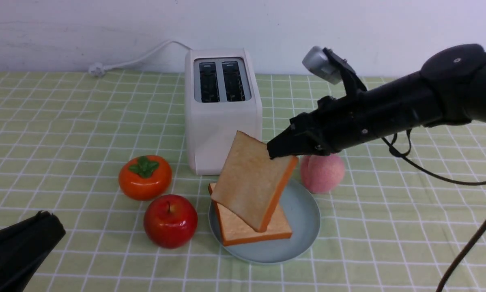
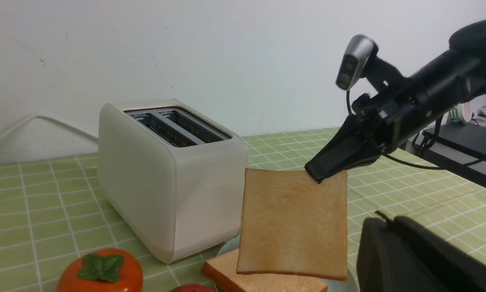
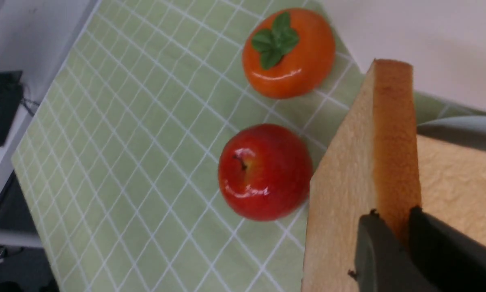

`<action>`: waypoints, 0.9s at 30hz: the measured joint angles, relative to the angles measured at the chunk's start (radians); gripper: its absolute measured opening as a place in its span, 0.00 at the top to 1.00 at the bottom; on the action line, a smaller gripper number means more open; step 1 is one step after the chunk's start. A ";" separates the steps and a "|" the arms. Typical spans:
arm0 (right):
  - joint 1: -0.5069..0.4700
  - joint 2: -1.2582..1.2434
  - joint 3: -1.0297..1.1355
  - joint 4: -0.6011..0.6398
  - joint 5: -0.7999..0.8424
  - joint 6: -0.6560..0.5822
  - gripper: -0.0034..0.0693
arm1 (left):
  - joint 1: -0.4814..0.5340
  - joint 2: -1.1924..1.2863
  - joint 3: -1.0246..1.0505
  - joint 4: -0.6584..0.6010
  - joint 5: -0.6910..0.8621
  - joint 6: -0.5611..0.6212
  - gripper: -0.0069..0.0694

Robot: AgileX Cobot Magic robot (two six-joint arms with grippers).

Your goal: Take toasted bread from bread machine on green coffee tablecloth place on plate.

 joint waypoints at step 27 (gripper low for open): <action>0.000 -0.317 -0.045 -0.856 0.071 0.514 0.70 | 0.000 0.000 0.000 0.000 -0.003 0.004 0.91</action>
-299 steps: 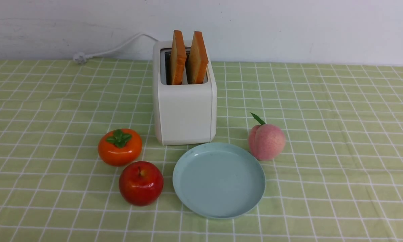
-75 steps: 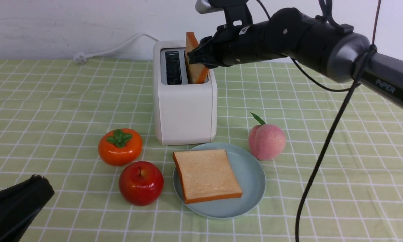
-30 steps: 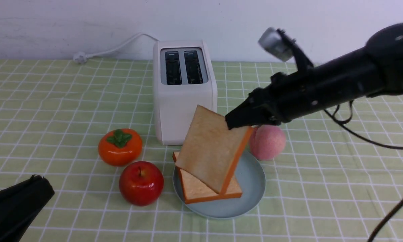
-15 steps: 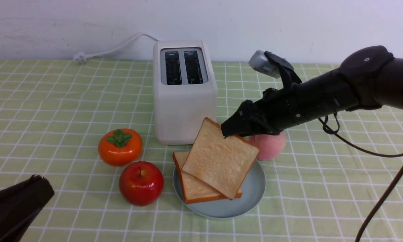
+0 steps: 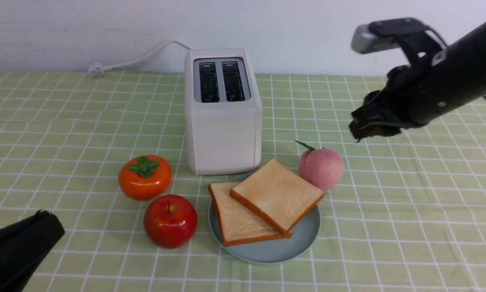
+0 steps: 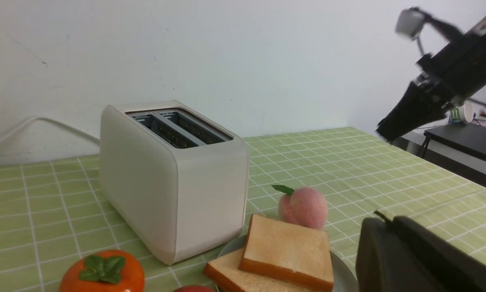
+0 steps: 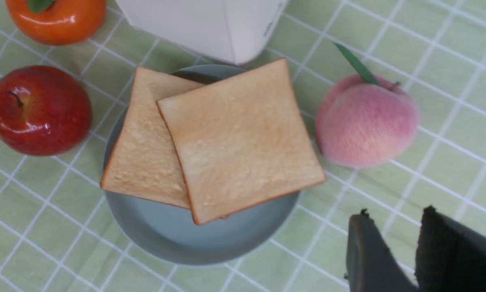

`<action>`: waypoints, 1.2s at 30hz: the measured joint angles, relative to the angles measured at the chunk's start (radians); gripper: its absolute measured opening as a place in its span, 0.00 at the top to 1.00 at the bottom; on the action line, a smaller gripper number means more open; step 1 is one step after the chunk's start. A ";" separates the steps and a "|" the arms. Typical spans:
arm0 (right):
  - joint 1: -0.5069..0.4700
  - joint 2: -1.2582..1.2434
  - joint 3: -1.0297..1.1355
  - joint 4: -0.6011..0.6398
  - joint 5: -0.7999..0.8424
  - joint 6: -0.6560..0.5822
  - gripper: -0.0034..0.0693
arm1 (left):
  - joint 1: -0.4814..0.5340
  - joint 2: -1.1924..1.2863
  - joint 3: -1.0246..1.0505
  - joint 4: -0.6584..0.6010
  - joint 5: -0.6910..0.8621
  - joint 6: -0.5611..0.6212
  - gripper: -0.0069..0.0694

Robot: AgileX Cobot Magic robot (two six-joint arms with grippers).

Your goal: Take toasted bread from bread machine on green coffee tablecloth place on plate.

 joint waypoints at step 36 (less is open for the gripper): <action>0.000 -1.157 0.971 -0.207 -0.185 0.372 0.94 | 0.000 -0.095 0.000 -0.049 0.038 -0.001 0.93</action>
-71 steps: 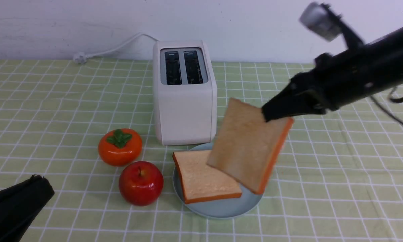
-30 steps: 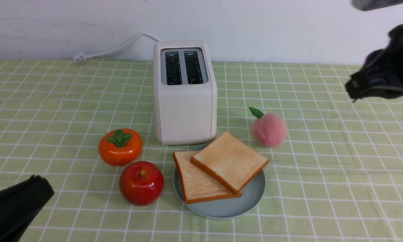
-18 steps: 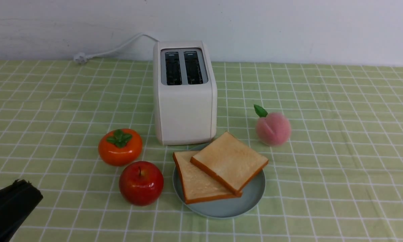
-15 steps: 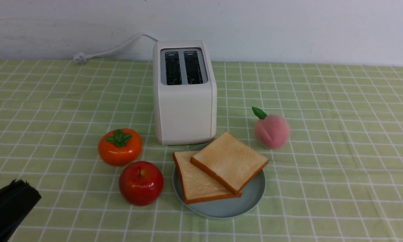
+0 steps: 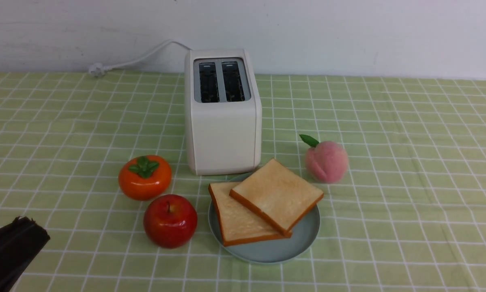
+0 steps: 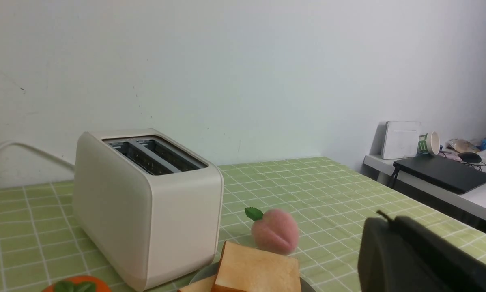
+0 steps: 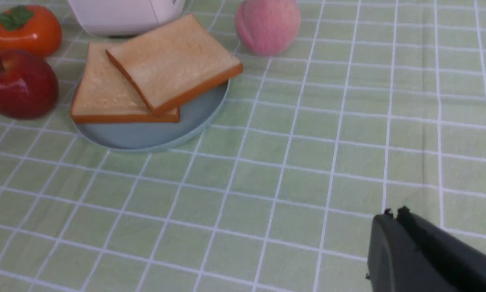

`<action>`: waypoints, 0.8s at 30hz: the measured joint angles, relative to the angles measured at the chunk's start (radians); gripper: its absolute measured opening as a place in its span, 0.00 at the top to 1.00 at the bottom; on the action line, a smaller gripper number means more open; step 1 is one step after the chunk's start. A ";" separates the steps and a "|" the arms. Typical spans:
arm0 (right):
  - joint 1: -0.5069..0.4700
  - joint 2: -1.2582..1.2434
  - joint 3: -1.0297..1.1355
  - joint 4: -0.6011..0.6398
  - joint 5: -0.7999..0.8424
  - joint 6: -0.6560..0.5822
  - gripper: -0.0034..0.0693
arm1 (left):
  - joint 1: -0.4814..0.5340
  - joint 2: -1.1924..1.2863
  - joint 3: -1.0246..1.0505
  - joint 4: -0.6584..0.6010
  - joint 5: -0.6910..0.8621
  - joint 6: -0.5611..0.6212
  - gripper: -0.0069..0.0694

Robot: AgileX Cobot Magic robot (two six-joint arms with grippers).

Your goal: Take toasted bread from bread machine on green coffee tablecloth place on plate.

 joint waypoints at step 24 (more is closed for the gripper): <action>-0.223 -0.338 0.433 0.024 -0.369 -0.027 0.98 | 0.000 0.000 0.000 0.000 0.000 0.000 0.92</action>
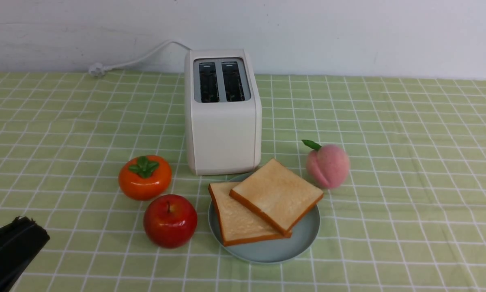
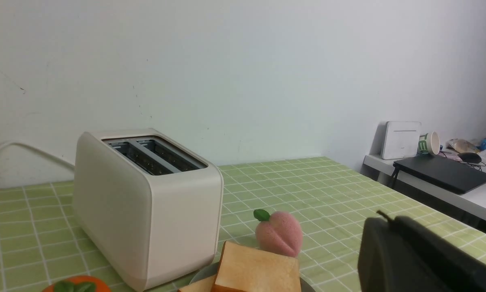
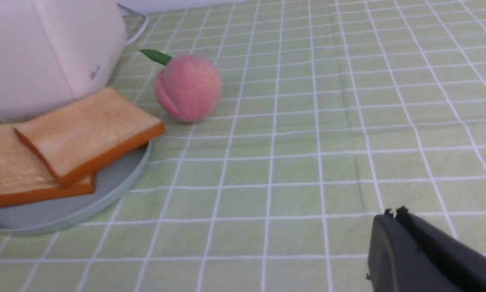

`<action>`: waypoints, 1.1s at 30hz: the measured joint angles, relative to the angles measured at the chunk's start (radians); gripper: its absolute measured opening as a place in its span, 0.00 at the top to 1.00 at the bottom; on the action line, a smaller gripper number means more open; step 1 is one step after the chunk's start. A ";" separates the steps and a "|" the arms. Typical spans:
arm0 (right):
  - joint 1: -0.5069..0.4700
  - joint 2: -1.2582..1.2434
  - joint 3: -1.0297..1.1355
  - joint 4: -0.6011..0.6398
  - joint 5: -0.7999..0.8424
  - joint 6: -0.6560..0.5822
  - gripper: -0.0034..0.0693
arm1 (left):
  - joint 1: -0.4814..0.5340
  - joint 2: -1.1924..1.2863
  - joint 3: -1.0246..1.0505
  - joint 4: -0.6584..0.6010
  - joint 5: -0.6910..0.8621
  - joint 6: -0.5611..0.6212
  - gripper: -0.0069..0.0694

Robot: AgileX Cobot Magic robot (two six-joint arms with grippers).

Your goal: Take toasted bread from bread machine on green coffee tablecloth place on plate.

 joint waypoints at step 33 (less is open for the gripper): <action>-0.014 -0.017 0.027 -0.020 0.039 0.001 0.95 | 0.000 0.000 0.000 0.000 0.000 0.000 0.91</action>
